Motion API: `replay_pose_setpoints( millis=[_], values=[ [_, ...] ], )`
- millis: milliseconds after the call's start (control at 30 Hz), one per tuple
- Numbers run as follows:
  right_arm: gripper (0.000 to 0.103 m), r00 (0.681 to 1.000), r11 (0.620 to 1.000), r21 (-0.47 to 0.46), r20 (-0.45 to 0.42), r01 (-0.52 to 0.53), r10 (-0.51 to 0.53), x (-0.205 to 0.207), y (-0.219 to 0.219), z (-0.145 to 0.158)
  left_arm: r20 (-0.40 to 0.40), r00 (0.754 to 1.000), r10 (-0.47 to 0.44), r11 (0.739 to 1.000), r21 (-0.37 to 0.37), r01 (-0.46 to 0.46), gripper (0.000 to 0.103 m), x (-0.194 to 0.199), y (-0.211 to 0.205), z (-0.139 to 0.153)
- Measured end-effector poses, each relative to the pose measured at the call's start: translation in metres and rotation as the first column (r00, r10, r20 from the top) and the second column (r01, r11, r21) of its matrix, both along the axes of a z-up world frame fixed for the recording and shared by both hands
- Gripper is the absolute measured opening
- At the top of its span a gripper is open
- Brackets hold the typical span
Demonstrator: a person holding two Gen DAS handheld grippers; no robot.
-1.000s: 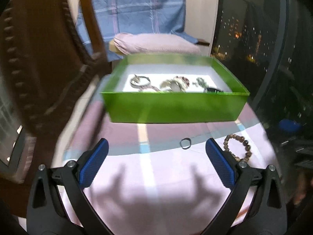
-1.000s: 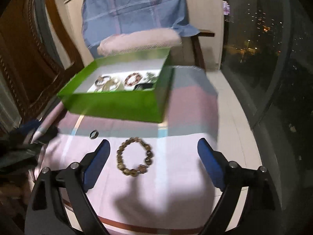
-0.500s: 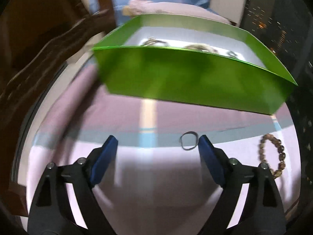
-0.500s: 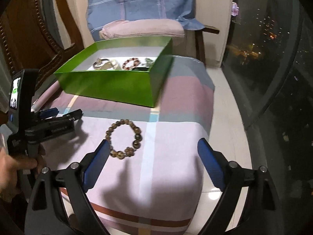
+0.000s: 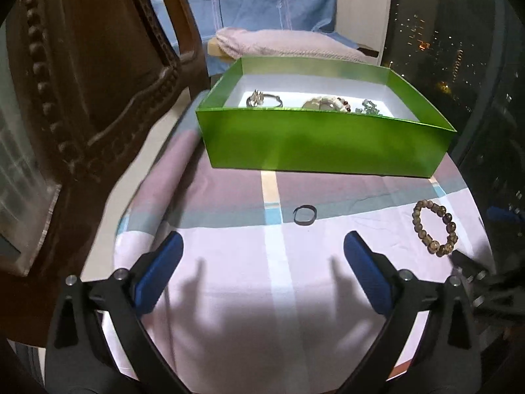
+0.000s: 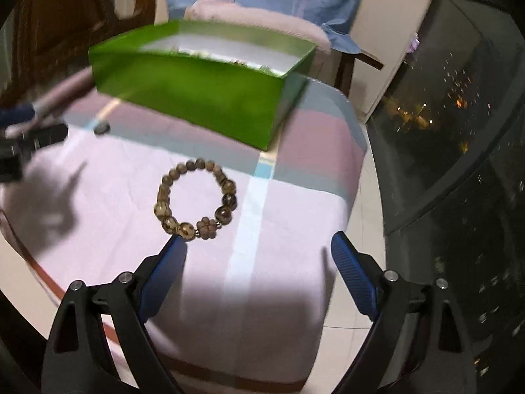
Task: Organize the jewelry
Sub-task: 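Move the open right gripper down toward the wooden bead bracelet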
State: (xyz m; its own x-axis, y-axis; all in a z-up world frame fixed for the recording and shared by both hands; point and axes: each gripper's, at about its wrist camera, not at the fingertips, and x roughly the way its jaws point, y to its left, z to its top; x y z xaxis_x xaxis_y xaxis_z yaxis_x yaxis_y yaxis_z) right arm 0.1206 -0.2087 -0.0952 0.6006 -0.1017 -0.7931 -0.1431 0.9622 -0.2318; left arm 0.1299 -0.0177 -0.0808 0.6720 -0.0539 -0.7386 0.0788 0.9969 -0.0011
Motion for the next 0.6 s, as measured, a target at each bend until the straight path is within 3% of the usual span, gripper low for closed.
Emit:
replay_pose_setpoints(
  millis=[133, 433, 600],
  values=[
    [0.08, 1.0, 0.995, 0.1, 0.001, 0.006, -0.006, 0.017, -0.003, -0.003, -0.002, 1.0, -0.01, 1.0, 0.004, 0.01, 0.097, 0.003, -0.002, 0.003],
    [0.08, 0.996, 0.972, 0.219, 0.003, -0.085, 0.086, 0.039, 0.022, -0.004, -0.017, 1.0, 0.005, 1.0, -0.029, -0.005, 0.098, 0.011, 0.01, -0.003],
    [0.081, 0.998, 0.949, 0.315, 0.062, -0.019, -0.001, 0.021, -0.011, 0.025, -0.034, 0.999, -0.009, 0.998, -0.054, 0.007, 0.098, 0.015, 0.004, -0.007]
  ],
)
